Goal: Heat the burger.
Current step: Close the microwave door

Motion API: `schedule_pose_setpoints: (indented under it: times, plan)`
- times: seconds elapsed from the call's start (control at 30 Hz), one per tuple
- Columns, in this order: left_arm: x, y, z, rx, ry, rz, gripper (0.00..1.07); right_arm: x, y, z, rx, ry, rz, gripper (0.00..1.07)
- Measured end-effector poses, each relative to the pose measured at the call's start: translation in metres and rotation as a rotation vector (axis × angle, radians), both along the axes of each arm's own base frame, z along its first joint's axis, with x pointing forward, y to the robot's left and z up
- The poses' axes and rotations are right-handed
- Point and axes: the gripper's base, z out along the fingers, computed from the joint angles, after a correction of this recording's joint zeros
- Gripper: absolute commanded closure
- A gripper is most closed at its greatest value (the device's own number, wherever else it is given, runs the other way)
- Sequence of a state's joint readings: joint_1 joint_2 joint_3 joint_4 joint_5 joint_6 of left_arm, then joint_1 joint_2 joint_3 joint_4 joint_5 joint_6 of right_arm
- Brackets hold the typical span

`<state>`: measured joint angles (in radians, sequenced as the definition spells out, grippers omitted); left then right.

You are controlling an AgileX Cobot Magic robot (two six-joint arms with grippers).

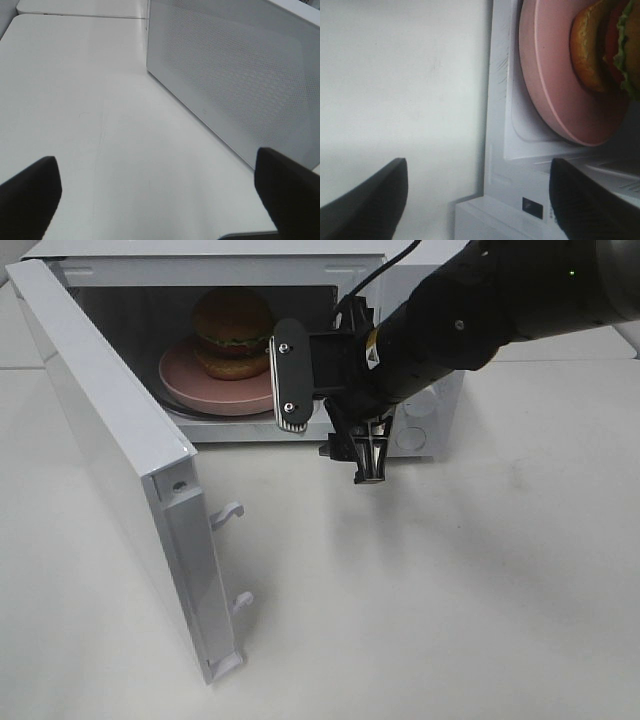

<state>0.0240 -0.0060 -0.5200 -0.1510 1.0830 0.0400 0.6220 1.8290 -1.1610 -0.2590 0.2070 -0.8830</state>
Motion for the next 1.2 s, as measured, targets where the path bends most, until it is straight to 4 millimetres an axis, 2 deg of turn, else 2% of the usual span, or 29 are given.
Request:
schedule_pose_setpoints:
  times: [0.37,0.5,0.8,0.97,1.2]
  plan:
    - [0.0,0.0,0.0,0.0,0.0,0.0,0.08,-0.035,-0.023,0.005,0.12,0.04,-0.115,0.31]
    - [0.0,0.0,0.0,0.0,0.0,0.0,0.08,-0.053,-0.036,-0.002,0.142,0.092,-0.178,0.31]
    - [0.0,0.0,0.0,0.0,0.0,0.0,0.08,-0.081,-0.056,-0.001,0.237,0.162,-0.326,0.31]
    - [0.0,0.0,0.0,0.0,0.0,0.0,0.08,-0.095,-0.068,0.005,0.302,0.214,-0.456,0.31]
    - [0.0,0.0,0.0,0.0,0.0,0.0,0.08,-0.114,-0.086,0.021,0.372,0.318,-0.742,0.31]
